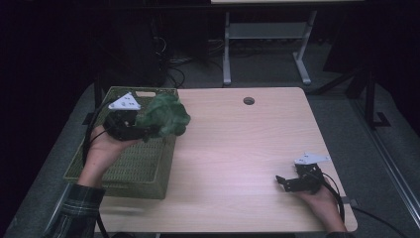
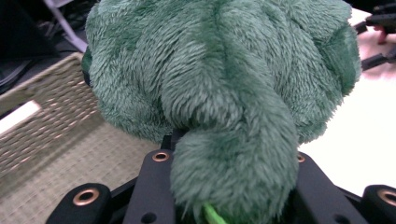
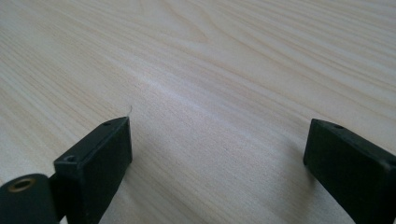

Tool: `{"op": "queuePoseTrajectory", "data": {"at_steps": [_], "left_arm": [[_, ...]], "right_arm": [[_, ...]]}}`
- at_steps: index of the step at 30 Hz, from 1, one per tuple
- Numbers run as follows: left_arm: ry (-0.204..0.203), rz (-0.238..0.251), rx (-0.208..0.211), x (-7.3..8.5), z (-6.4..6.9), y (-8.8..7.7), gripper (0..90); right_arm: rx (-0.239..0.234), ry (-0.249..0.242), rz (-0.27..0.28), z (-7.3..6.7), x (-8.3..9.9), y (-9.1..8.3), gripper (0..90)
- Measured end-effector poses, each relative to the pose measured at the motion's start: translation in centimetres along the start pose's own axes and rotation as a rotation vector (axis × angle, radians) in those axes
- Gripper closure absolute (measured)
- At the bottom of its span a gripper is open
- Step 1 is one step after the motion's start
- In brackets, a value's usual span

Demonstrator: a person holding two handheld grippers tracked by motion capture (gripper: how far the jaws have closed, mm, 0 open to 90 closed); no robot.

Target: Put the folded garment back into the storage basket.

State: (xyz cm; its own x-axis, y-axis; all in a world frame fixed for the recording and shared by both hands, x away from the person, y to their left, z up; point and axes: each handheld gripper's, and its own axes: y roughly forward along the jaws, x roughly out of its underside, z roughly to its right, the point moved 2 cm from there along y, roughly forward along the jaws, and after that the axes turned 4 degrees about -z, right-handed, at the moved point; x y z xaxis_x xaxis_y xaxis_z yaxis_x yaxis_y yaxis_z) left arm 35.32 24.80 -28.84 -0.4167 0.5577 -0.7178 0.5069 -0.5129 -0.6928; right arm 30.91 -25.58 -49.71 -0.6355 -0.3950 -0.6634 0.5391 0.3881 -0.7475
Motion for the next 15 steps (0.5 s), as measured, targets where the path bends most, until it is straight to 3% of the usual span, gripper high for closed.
{"op": "queuePoseTrajectory", "data": {"at_steps": [8, 15], "left_arm": [[-0.052, -0.004, -0.046, 2.0, -1.6, -1.1, 69.5], [-0.088, -0.025, -0.093, 4.2, -3.0, -0.5, 69.6]], "right_arm": [[0.0, 0.0, 0.0, 0.0, 0.0, 0.0, 7.6], [0.0, -0.002, -0.002, 0.0, 0.0, 0.0, 7.6]]}}
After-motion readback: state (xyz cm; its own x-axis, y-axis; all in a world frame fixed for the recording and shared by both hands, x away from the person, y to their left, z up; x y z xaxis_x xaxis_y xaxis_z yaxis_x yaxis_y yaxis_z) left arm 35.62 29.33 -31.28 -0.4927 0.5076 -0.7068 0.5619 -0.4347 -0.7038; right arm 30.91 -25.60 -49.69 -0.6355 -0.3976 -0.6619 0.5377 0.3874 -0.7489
